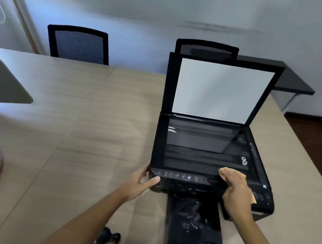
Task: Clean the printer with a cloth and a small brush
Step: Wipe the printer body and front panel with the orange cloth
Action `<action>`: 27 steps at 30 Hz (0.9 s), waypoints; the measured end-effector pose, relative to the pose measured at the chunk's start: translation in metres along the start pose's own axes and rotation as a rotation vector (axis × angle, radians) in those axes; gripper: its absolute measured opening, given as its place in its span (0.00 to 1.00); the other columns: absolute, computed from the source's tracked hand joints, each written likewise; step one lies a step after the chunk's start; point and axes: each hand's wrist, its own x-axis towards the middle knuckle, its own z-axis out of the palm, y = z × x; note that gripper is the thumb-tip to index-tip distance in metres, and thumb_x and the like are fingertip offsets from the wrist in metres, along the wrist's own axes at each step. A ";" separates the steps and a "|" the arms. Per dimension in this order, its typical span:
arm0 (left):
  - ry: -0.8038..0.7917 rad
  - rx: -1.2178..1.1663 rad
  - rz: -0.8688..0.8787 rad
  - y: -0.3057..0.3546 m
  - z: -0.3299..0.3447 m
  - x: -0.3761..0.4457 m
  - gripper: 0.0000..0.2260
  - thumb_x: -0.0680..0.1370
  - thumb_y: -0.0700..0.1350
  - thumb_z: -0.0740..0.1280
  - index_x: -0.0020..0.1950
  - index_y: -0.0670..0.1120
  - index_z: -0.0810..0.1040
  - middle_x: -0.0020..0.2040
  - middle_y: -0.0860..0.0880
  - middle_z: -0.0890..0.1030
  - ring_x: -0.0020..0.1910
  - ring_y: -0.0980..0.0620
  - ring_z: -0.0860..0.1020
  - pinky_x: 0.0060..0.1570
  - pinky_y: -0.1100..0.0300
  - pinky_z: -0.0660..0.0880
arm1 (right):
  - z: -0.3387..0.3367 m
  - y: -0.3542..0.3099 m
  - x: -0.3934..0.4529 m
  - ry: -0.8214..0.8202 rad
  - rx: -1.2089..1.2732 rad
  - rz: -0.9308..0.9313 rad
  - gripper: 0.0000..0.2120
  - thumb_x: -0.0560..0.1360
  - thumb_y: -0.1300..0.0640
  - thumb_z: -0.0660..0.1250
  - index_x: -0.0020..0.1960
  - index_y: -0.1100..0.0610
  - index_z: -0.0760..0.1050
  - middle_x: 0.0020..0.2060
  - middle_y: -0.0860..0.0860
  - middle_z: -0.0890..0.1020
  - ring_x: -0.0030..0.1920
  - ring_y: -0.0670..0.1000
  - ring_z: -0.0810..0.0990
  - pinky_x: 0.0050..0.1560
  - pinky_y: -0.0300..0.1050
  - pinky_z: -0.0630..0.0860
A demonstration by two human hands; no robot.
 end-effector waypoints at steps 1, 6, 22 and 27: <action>0.008 -0.005 0.004 -0.003 0.001 0.002 0.42 0.69 0.72 0.65 0.77 0.53 0.63 0.72 0.57 0.72 0.71 0.58 0.70 0.74 0.53 0.66 | 0.010 -0.010 -0.002 0.029 0.004 0.001 0.28 0.61 0.81 0.57 0.54 0.62 0.81 0.52 0.55 0.81 0.56 0.60 0.78 0.64 0.46 0.71; 0.014 -0.012 -0.004 0.006 0.001 -0.002 0.31 0.76 0.58 0.67 0.77 0.50 0.64 0.71 0.54 0.74 0.72 0.56 0.70 0.73 0.54 0.65 | 0.050 -0.058 -0.025 -0.206 0.043 -0.329 0.26 0.67 0.75 0.58 0.60 0.60 0.78 0.59 0.46 0.77 0.64 0.46 0.70 0.72 0.34 0.56; -0.015 0.013 0.027 0.014 -0.003 -0.008 0.28 0.77 0.59 0.66 0.75 0.54 0.66 0.69 0.60 0.74 0.69 0.61 0.71 0.72 0.57 0.66 | 0.033 -0.038 -0.009 -0.103 0.079 -0.221 0.27 0.63 0.76 0.55 0.55 0.59 0.80 0.54 0.52 0.82 0.60 0.51 0.77 0.67 0.38 0.67; 0.080 0.039 0.107 0.014 0.003 -0.006 0.33 0.76 0.60 0.67 0.77 0.51 0.62 0.72 0.55 0.72 0.71 0.58 0.70 0.73 0.53 0.65 | 0.011 -0.022 -0.005 0.101 0.006 0.107 0.28 0.60 0.80 0.58 0.51 0.57 0.80 0.50 0.54 0.78 0.55 0.53 0.75 0.59 0.50 0.74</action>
